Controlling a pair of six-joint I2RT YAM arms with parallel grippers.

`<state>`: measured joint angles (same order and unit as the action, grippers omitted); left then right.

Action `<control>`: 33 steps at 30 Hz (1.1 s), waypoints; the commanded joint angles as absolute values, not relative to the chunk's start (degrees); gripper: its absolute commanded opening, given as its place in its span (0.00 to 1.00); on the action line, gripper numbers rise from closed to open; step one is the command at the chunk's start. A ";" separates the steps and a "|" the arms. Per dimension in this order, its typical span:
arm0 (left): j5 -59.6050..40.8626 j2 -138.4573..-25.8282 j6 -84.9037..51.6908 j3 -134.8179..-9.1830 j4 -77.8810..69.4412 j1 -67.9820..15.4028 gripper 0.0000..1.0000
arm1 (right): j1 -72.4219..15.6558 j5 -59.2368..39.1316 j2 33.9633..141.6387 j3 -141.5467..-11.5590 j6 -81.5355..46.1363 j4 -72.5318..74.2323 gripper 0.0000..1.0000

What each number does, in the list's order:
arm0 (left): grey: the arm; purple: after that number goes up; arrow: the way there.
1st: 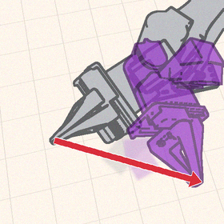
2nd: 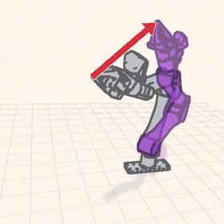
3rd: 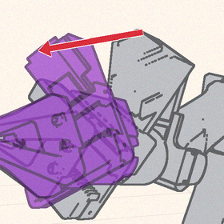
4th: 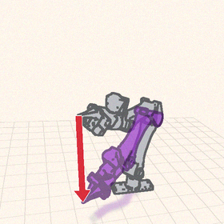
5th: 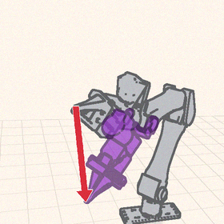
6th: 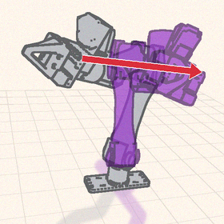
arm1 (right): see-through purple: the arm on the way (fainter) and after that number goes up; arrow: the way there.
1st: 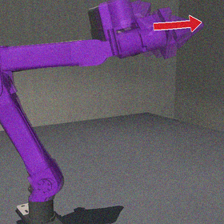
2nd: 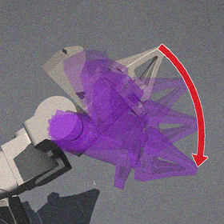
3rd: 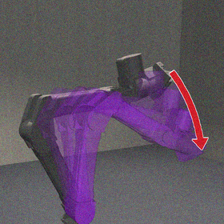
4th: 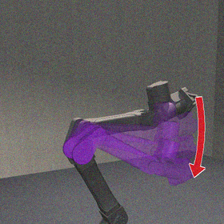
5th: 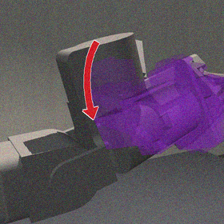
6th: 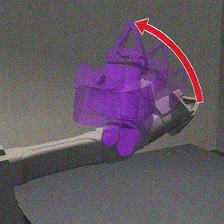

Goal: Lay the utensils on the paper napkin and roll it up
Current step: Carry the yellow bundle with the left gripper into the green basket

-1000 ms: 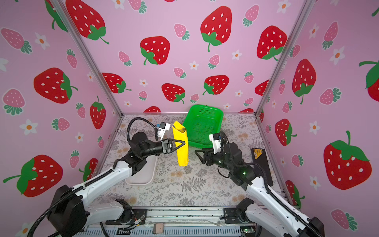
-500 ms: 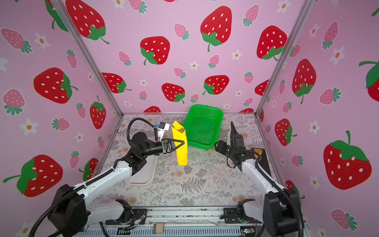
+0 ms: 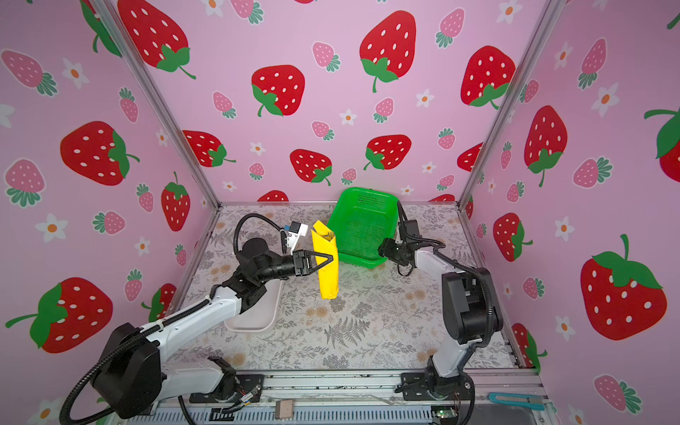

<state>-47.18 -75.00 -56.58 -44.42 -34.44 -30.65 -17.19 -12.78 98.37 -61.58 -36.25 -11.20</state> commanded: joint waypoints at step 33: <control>-56.22 -122.50 -44.67 -92.79 -3.52 -35.99 0.00 | -22.45 -4.70 58.40 -35.11 -37.52 -13.04 0.69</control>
